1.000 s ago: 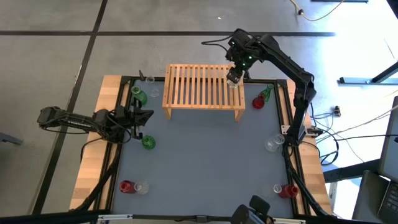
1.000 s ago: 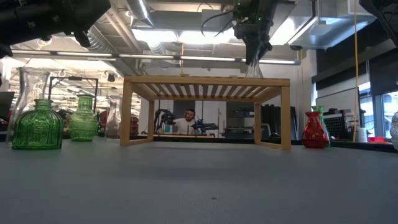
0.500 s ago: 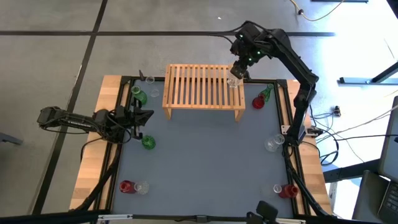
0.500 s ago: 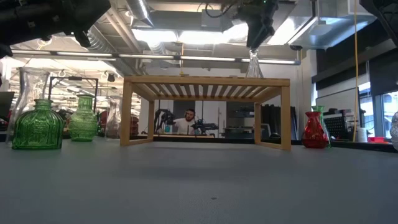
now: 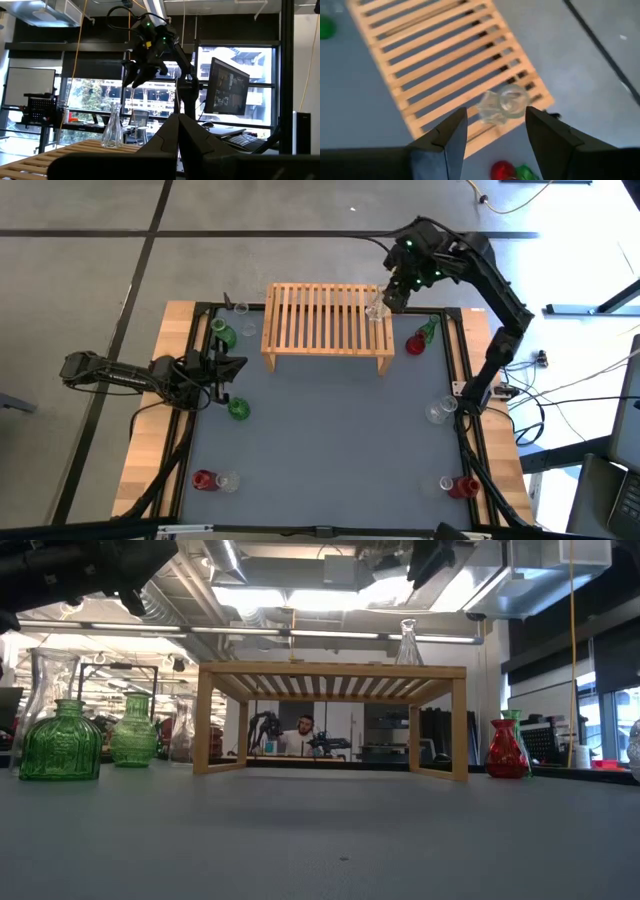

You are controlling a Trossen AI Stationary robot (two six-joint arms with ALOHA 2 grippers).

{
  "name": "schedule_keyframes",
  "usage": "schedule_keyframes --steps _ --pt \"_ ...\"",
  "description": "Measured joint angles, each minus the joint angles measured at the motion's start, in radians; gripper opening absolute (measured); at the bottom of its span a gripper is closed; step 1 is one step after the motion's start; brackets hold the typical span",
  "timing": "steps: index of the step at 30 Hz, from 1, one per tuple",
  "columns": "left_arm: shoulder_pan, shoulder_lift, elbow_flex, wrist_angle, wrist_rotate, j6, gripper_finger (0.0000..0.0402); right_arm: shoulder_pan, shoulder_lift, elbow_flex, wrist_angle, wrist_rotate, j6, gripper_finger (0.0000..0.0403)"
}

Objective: Sort vases onto shelf
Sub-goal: Put the transparent vase on the shelf

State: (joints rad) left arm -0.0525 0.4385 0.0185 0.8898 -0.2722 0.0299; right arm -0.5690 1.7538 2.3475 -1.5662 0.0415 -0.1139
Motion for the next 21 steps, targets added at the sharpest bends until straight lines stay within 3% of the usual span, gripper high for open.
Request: schedule_keyframes --steps 7,21 --pt "0.000 0.000 0.000 0.000 0.000 -0.004 0.0002 -0.008 0.003 -0.052 0.062 0.047 0.084 0.0191" --pt "0.000 0.000 0.000 -0.006 0.031 -0.050 0.0002 -0.016 0.004 -0.211 0.154 0.036 0.066 0.0205"
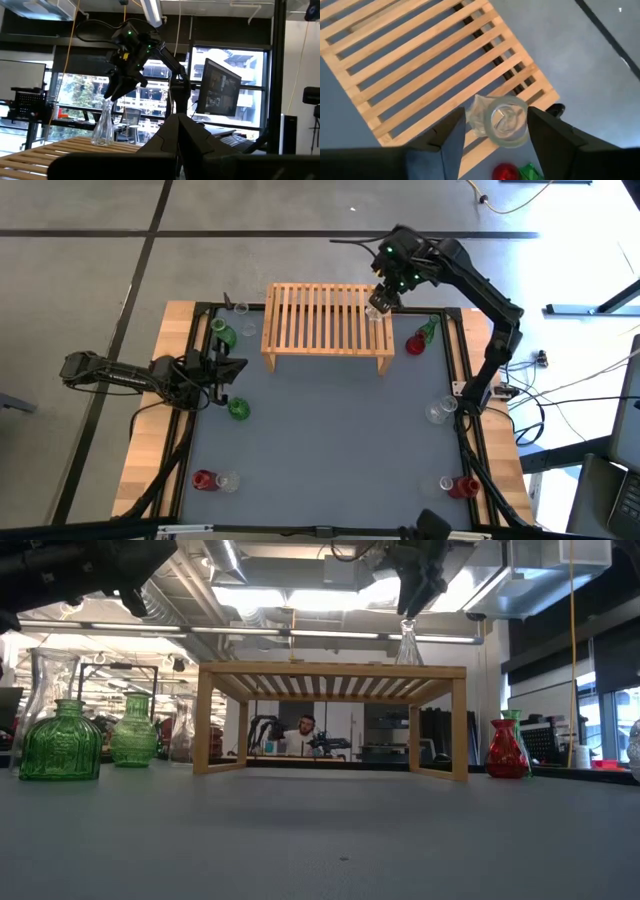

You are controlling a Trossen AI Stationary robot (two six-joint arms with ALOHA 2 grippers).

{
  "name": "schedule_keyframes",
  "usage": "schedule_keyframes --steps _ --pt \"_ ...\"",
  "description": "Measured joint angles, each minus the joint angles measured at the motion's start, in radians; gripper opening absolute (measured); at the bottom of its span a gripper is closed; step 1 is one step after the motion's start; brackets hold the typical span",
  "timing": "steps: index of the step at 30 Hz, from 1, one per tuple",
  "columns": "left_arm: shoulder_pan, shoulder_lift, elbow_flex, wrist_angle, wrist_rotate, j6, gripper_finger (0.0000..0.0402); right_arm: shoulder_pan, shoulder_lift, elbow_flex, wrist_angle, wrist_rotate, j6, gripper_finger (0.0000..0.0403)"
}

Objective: Sort vases onto shelf
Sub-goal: Put the transparent vase on the shelf

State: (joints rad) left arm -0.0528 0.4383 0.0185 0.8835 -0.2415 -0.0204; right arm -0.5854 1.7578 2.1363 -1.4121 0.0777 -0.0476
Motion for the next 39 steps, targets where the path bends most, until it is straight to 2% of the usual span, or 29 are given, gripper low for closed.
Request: schedule_keyframes --steps 5,8,29,33,39 --pt "0.000 0.000 0.000 -0.001 0.000 0.000 0.0002 0.000 0.000 -0.003 0.029 0.040 -0.010 0.0248" --pt "0.000 0.000 0.000 -0.001 0.000 0.000 0.0002 0.000 0.000 -0.003 0.021 0.079 -0.010 0.0260" --pt "0.000 0.000 0.000 -0.001 -0.010 0.004 0.0002 -0.013 0.001 -0.131 0.060 0.062 -0.011 0.0236" --pt "0.000 0.000 0.000 -0.001 -0.010 0.004 0.0002 -0.013 0.001 -0.131 0.060 0.063 -0.013 0.0211" --pt "0.000 0.000 0.000 -0.001 -0.010 0.004 0.0002 -0.013 0.000 -0.131 0.065 0.062 -0.013 0.0137"
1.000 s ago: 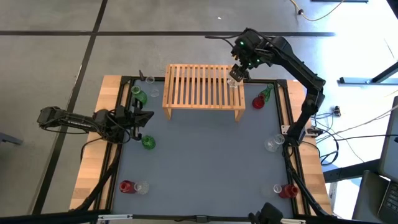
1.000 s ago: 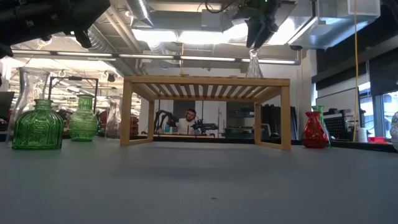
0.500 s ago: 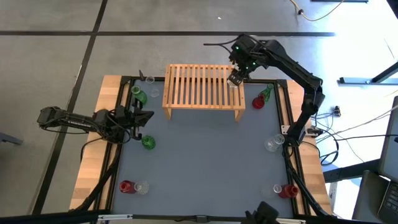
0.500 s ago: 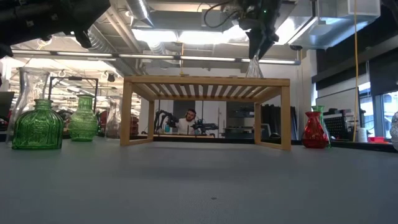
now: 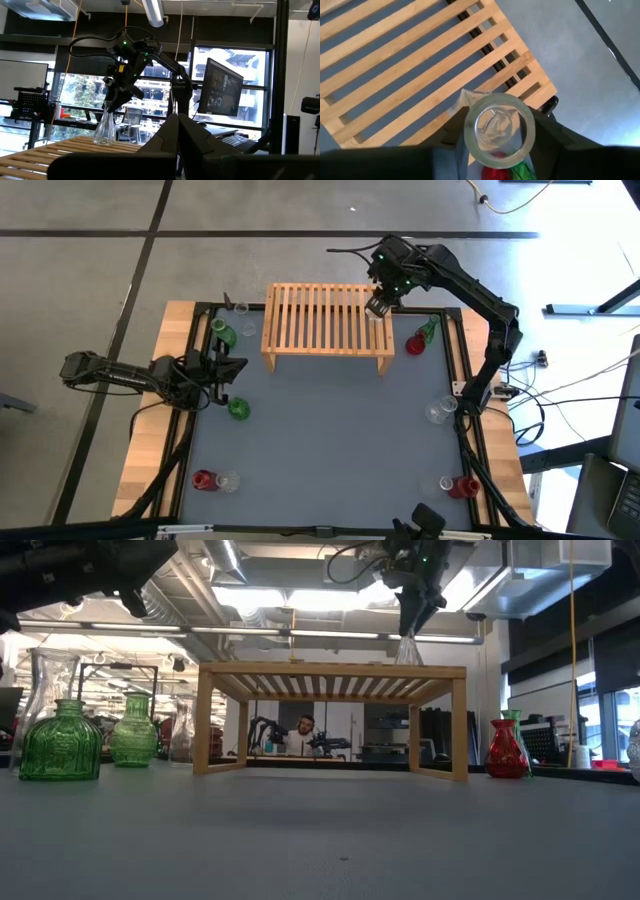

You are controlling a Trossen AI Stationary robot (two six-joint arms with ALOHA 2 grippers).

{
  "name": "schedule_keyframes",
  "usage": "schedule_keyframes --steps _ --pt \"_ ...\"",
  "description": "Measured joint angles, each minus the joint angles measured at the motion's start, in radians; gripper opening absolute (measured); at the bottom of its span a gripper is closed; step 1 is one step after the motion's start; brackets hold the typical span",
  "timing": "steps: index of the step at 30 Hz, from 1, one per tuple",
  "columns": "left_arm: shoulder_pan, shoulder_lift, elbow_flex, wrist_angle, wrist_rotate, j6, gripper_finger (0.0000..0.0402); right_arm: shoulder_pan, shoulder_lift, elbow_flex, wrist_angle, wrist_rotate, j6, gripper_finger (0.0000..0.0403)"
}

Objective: Sort vases onto shelf
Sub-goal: Put the transparent vase on the shelf

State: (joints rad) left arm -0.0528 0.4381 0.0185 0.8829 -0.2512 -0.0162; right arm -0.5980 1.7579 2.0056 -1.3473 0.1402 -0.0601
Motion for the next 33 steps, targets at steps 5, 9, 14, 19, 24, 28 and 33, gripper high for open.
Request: schedule_keyframes --steps 5,9,14,19,24,28,33 --pt "0.000 0.000 0.000 0.000 0.000 0.000 0.0002 0.000 0.000 0.000 0.008 0.008 -0.001 0.0123" --pt "0.000 0.000 0.000 0.001 0.000 0.000 0.0002 0.000 0.000 0.000 0.014 0.035 -0.013 0.0137" --pt "0.000 0.000 0.000 0.001 0.000 0.001 0.0002 -0.003 0.000 0.000 0.018 0.036 -0.024 0.0136" --pt "0.000 0.000 0.000 0.001 0.000 0.001 0.0002 -0.032 0.000 0.000 0.022 0.025 -0.024 0.0129" --pt "0.000 0.000 0.000 0.001 0.000 0.001 0.0002 -0.061 0.000 0.000 0.023 -0.021 -0.020 0.0138" --pt "0.000 0.000 0.000 0.002 -0.004 0.001 0.0002 -0.079 0.000 0.000 0.032 -0.070 -0.017 0.0136" --pt "0.000 0.000 0.000 0.002 -0.017 0.002 0.0002 -0.079 0.005 0.000 0.058 -0.093 -0.015 0.0136"
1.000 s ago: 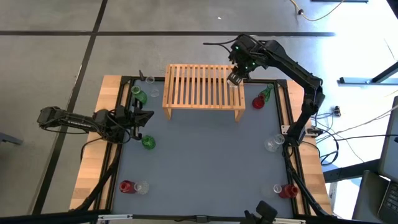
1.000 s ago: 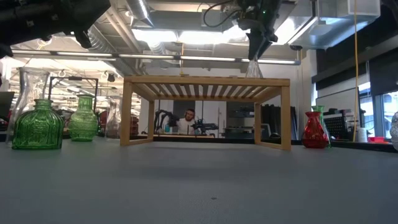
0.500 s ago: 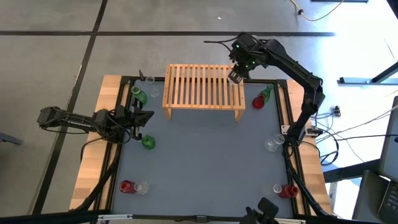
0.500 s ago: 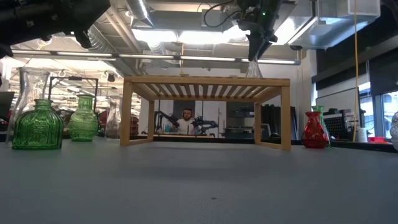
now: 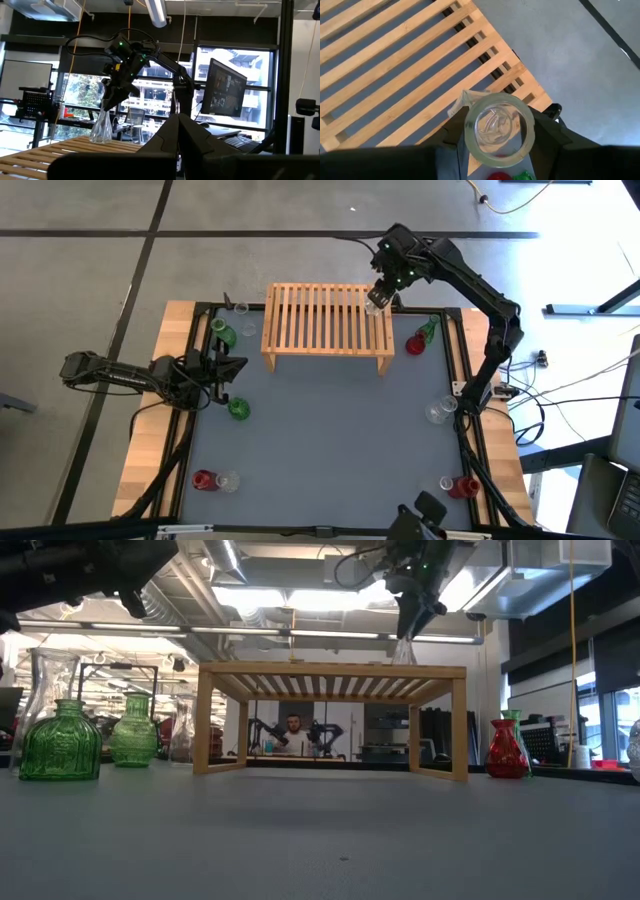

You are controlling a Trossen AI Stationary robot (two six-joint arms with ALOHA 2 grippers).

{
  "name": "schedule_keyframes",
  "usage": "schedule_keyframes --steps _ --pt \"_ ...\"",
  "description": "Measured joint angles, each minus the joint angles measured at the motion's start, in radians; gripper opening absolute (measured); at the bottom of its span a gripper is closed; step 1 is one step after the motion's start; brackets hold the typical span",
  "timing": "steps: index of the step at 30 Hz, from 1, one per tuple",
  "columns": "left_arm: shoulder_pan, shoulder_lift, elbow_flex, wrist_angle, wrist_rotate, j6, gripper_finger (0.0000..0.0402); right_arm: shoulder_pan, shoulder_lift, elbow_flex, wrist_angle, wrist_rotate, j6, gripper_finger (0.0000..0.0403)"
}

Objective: Sort vases onto shelf
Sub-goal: Put the transparent vase on the shelf, then put the transparent vase on the shelf aligned with the other transparent vase

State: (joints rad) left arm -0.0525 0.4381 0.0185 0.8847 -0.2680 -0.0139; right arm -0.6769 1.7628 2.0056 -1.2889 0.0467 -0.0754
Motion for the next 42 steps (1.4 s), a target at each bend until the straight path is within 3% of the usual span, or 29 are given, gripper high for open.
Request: schedule_keyframes --steps 17,30,42 --pt "0.000 0.000 0.000 -0.001 -0.002 -0.001 0.0002 0.002 0.004 0.000 -0.015 0.035 -0.008 0.0138" --pt "0.000 0.000 0.000 -0.001 -0.002 -0.001 0.0002 0.002 0.005 0.000 0.007 0.031 -0.012 0.0204" --pt "0.000 0.000 0.000 -0.001 -0.001 -0.002 0.0002 0.003 -0.009 0.099 -0.023 0.021 -0.036 0.0213"
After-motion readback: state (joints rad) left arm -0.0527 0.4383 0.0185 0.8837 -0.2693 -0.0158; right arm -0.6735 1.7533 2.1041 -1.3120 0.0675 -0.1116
